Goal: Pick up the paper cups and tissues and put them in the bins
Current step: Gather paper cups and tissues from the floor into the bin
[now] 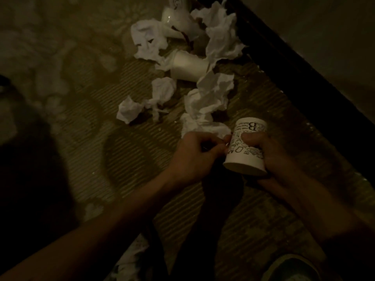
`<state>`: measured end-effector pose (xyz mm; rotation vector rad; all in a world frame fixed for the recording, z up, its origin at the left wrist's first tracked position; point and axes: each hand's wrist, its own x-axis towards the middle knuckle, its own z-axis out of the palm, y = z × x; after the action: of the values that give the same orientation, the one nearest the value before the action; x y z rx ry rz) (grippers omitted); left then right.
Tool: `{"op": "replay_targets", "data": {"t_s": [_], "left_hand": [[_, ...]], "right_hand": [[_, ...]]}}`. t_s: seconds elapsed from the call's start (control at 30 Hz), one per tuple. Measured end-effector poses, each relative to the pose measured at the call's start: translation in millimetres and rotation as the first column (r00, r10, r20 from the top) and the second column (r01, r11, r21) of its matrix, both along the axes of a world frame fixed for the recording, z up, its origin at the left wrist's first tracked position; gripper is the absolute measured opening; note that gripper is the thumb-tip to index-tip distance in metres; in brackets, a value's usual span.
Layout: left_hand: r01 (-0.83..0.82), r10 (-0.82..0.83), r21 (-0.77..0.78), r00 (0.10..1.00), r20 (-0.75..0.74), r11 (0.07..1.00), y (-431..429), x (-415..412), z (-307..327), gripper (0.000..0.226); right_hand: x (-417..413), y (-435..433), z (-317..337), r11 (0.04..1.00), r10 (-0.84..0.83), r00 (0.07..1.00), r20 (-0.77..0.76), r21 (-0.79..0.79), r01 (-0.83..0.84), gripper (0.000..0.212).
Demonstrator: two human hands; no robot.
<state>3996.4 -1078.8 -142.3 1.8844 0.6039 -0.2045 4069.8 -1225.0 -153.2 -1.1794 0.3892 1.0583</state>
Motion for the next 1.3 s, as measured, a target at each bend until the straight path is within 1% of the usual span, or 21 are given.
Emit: {"op": "replay_targets", "data": {"t_s": [0.1,0.13,0.17,0.2,0.27,0.33,0.37,0.43,0.5,0.57,0.63,0.73,0.8,0.87,0.93,1.0,1.1,1.13,1.2,1.27,1.3], "left_hand": [[-0.211,0.182,0.204,0.971,0.154,0.956,14.9,-2.5,-4.9,0.005],[-0.262,0.207,0.292,0.956,0.208,0.920,20.5,-2.3,-7.8,0.011],[-0.283,0.199,0.371,0.948,0.249,0.884,26.3,-1.3,-11.7,0.024],[-0.277,0.170,0.422,0.947,0.272,0.863,31.6,1.1,-16.3,0.041],[-0.170,0.058,0.473,0.969,0.242,0.865,40.9,10.0,-24.1,0.070],[-0.008,-0.078,0.503,0.986,0.150,0.864,45.3,18.4,-33.2,0.088],[0.072,-0.154,0.532,0.982,0.111,0.844,46.0,21.5,-38.6,0.091],[0.216,-0.314,0.625,0.948,0.049,0.750,44.8,23.8,-50.1,0.085],[0.263,-0.419,0.702,0.906,0.056,0.662,45.3,21.1,-60.9,0.064],[0.214,-0.461,0.745,0.876,0.140,0.632,51.0,20.3,-68.4,0.042],[0.179,-0.468,0.735,0.859,0.206,0.654,53.5,21.6,-68.2,0.029],[0.116,-0.413,0.686,0.864,0.287,0.719,50.0,20.3,-62.2,0.039],[0.094,-0.373,0.676,0.884,0.280,0.730,48.3,16.3,-60.1,0.046],[0.054,-0.320,0.654,0.901,0.294,0.755,47.5,11.8,-57.0,0.051],[0.041,-0.315,0.661,0.900,0.301,0.749,47.1,10.5,-52.3,0.050],[0.108,-0.381,0.684,0.887,0.262,0.722,45.8,13.6,-50.4,0.043],[0.321,-0.505,0.579,0.842,0.187,0.749,43.3,18.4,-53.4,0.039],[0.365,-0.543,0.559,0.818,0.188,0.744,42.6,18.6,-54.9,0.042],[0.422,-0.620,0.597,0.767,0.166,0.682,43.6,17.5,-58.7,0.045],[0.426,-0.673,0.673,0.725,0.146,0.605,47.8,16.6,-59.6,0.037],[0.409,-0.679,0.696,0.718,0.155,0.591,49.8,15.2,-59.6,0.029]], "right_hand": [[4.8,5.5,-2.2,0.999,0.019,1.000,0.020,-0.027,-0.019,0.097],[7.4,6.0,-2.0,0.998,0.020,0.999,0.027,-0.055,-0.018,0.098],[10.6,5.7,-2.4,0.997,0.019,0.999,0.036,-0.077,-0.016,0.097],[14.1,5.1,-1.5,0.996,0.006,0.999,0.044,-0.091,-0.002,0.095],[19.8,5.9,2.0,0.995,-0.023,0.998,0.062,-0.094,0.028,0.092],[21.3,8.6,6.0,0.996,-0.045,0.997,0.067,-0.069,0.050,0.086],[21.4,8.4,6.1,0.996,-0.058,0.996,0.067,-0.058,0.062,0.084],[21.9,5.6,5.5,0.996,-0.074,0.995,0.062,-0.053,0.078,0.081],[20.8,3.2,4.5,0.994,-0.097,0.994,0.043,-0.051,0.099,0.079],[18.9,0.9,3.0,0.990,-0.133,0.991,0.020,-0.047,0.133,0.078],[17.7,-1.7,0.6,0.984,-0.167,0.986,0.004,-0.055,0.167,0.078],[16.5,-0.3,-0.5,0.980,-0.174,0.985,0.000,-0.101,0.173,0.087],[15.9,2.2,-1.2,0.981,-0.132,0.991,0.021,-0.140,0.133,0.091],[14.6,7.1,-1.4,0.987,-0.088,0.996,0.027,-0.135,0.091,0.088],[12.3,13.0,-2.0,0.989,-0.074,0.997,0.035,-0.125,0.078,0.086],[11.4,16.1,-2.7,0.989,-0.058,0.997,0.043,-0.134,0.063,0.082],[10.9,19.7,-2.2,0.987,-0.031,0.999,0.038,-0.159,0.037,0.082],[11.3,20.1,-2.2,0.987,-0.031,0.999,0.038,-0.156,0.037,0.081],[11.9,20.7,-1.1,0.989,-0.033,0.999,0.036,-0.145,0.037,0.074],[12.0,20.9,-0.8,0.989,-0.048,0.999,0.019,-0.140,0.050,0.076],[11.4,21.6,-1.0,0.989,-0.054,0.999,0.010,-0.137,0.054,0.079]]}}
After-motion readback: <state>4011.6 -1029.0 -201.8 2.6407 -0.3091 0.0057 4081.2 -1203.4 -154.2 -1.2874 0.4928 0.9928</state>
